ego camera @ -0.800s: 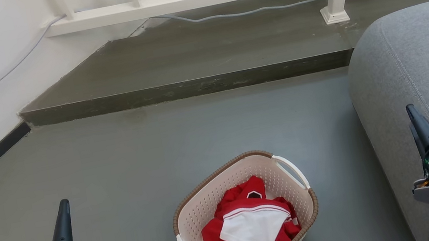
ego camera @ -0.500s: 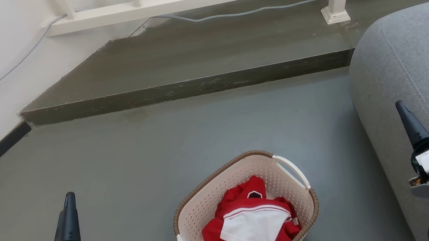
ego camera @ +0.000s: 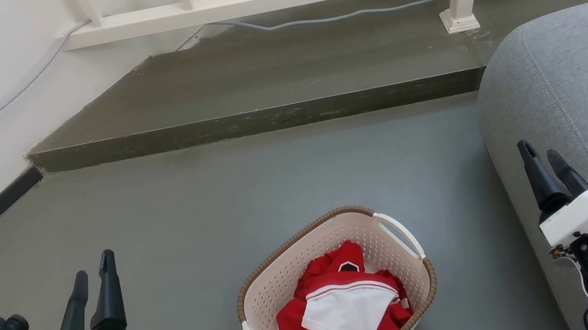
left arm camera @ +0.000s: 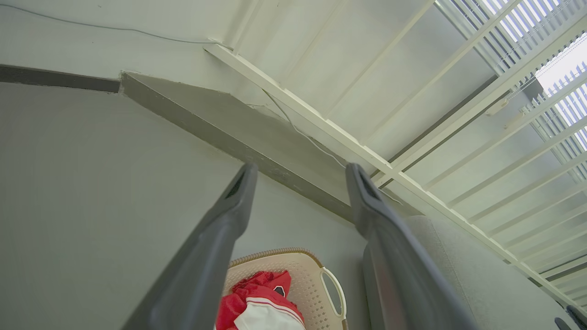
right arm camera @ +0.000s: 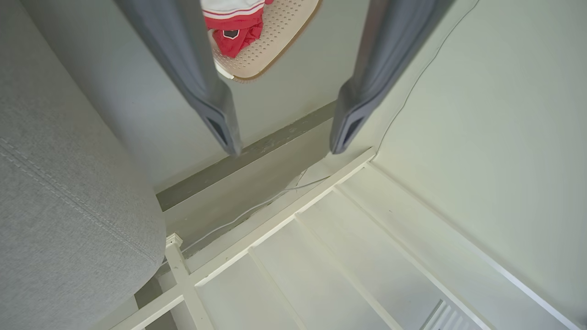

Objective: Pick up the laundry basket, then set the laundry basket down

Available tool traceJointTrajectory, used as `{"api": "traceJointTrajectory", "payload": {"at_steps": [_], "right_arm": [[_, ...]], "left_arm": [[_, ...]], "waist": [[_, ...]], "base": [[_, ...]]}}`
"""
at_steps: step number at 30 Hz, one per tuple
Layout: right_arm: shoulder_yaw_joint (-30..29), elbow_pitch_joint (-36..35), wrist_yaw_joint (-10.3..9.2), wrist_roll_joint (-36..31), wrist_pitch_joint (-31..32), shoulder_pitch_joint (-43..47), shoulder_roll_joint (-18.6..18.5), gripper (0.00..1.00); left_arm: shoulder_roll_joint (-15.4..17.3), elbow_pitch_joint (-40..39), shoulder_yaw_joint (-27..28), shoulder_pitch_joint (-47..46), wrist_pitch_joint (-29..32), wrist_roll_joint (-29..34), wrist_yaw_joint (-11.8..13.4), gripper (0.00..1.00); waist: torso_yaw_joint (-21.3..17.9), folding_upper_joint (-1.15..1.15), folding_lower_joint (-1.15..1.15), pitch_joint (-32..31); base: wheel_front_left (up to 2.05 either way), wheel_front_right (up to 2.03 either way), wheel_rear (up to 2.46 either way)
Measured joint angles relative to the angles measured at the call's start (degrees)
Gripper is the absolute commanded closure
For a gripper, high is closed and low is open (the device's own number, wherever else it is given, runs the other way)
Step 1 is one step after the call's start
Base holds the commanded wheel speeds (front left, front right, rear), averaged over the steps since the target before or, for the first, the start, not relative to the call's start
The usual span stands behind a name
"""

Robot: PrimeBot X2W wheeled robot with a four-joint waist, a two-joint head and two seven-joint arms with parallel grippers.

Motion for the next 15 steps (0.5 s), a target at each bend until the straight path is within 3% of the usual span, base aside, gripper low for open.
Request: {"api": "traceJointTrajectory", "payload": {"at_steps": [15], "right_arm": [[3.86, 0.45, -2.35, -13.39, -3.01, -0.04, -0.35, 0.0]], "left_arm": [[0.57, -1.52, -4.7, -0.39, -2.86, 14.29, 2.83, 0.0]], "waist": [[-0.08, 0.0, 0.0, -0.26]], "base": [[0.0, 0.0, 0.0]]}}
